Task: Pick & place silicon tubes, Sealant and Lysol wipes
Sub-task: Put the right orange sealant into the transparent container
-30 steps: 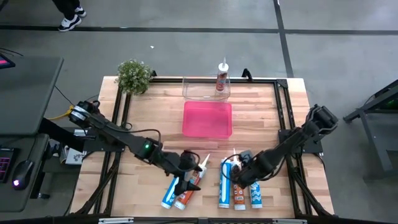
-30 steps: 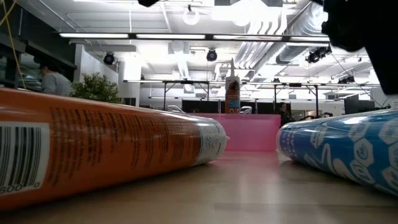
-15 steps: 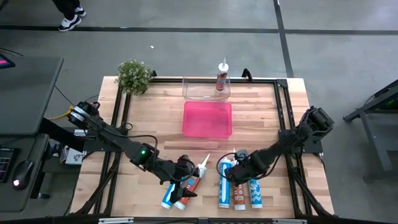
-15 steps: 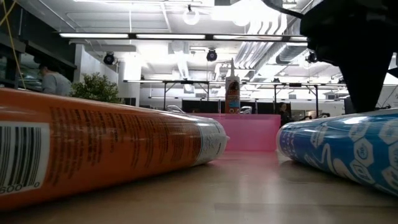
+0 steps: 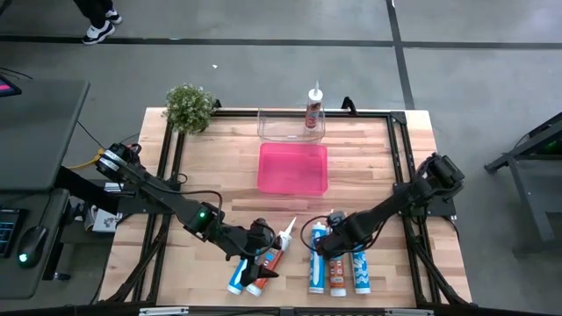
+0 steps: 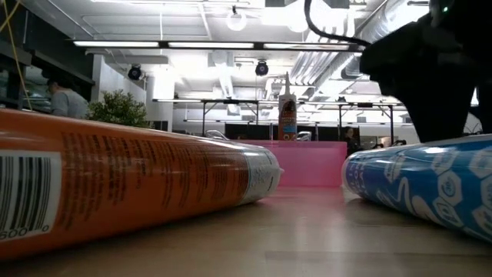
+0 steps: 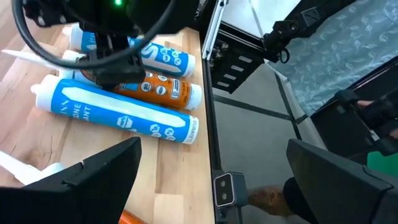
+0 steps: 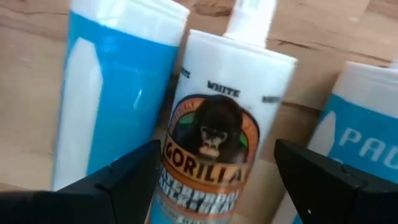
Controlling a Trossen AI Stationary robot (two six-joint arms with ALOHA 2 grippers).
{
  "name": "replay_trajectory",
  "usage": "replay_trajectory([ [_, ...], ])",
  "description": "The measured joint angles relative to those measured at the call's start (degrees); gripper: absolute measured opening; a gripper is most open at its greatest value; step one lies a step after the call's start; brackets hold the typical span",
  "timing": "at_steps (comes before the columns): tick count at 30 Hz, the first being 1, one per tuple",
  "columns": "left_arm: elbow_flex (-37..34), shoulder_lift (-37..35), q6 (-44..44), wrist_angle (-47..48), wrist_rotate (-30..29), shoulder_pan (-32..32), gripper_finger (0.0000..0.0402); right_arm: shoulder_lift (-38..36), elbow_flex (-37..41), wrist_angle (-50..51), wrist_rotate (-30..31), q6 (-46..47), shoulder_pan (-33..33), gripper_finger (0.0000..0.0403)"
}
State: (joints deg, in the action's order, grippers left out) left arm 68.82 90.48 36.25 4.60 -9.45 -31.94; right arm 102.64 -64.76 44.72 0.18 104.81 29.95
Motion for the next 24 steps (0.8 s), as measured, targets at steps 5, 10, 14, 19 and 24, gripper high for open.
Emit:
replay_trajectory([
  [5, 0.0, 0.0, 0.0, 0.0, -0.2, 0.0, 0.0397, 1.5, 0.0, 0.4, -0.3, 0.1, -0.1, 0.0309],
  [10, 0.0, 0.0, 0.0, 0.0, -0.6, 0.0, 0.0397, 3.0, 0.0, -0.4, -1.3, 0.2, -0.1, 0.0309],
  [14, 0.0, 0.0, 0.3, -0.2, -2.1, 0.0, 0.0397, 4.4, -0.1, -2.3, -3.2, 1.7, -0.1, 0.0309],
  [19, 0.0, 0.0, 2.1, -0.2, -4.8, 0.1, 0.0397, 5.1, -0.1, -2.4, -2.7, 5.5, 0.0, 0.0309],
  [24, 0.0, 0.0, 3.0, -0.1, -6.3, 0.1, 0.0397, 5.2, -0.2, -2.0, -1.9, 7.5, 0.1, 0.0309],
])
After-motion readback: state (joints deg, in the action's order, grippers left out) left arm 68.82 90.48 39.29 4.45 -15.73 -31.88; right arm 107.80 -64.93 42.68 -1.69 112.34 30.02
